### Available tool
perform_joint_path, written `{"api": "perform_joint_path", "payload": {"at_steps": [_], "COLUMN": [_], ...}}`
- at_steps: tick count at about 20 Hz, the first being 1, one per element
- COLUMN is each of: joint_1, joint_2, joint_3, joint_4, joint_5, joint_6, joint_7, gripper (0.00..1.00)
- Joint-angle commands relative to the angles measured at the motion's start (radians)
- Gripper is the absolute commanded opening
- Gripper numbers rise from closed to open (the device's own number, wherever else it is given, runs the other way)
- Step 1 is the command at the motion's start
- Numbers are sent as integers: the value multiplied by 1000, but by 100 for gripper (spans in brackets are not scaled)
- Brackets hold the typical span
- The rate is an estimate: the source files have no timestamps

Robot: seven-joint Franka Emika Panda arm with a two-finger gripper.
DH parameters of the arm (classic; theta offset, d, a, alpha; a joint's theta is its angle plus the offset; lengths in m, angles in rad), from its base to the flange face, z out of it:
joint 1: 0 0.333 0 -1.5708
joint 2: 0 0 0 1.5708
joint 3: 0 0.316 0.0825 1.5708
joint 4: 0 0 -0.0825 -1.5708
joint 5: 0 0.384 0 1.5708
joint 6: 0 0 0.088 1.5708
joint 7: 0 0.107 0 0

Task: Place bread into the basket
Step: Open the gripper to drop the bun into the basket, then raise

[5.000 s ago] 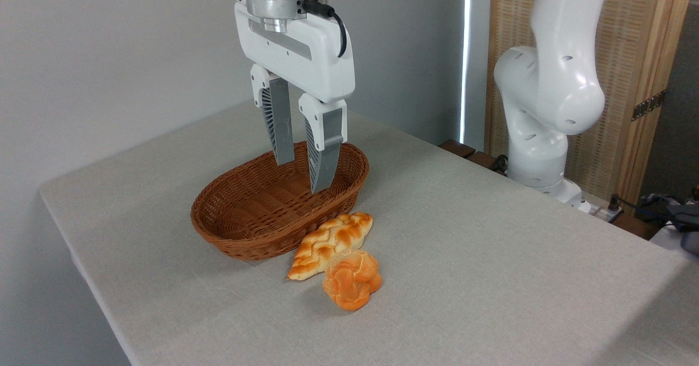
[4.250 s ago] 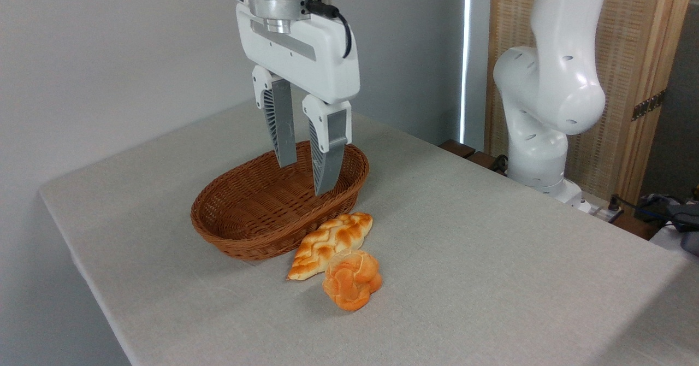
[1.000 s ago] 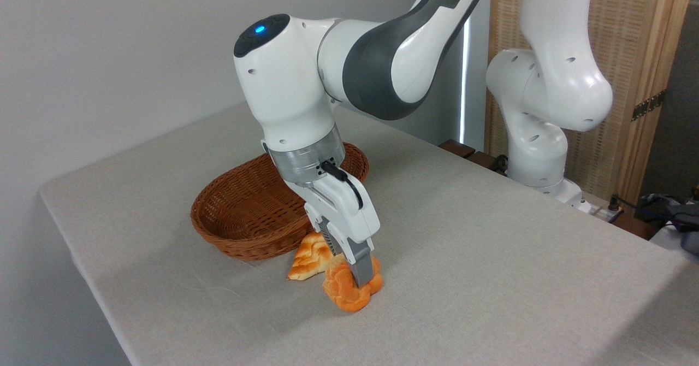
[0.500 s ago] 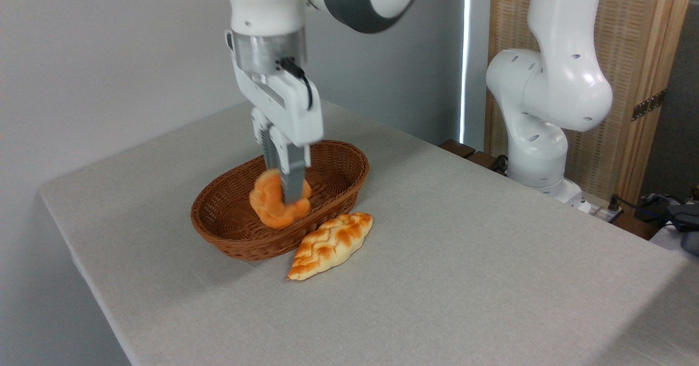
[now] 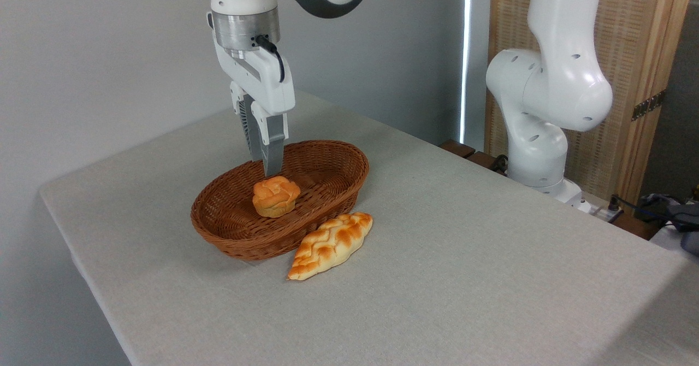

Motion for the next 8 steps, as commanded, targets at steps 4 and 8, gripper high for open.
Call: {"api": "perform_joint_path", "payload": {"at_steps": [4, 8], "joint_1": [23, 25], "joint_2": [-91, -68], "joint_3": [244, 264], "joint_4": [129, 132], "joint_5": [2, 1], "joint_6": [-232, -228], "joint_7": [116, 129], "gripper": [100, 100]}}
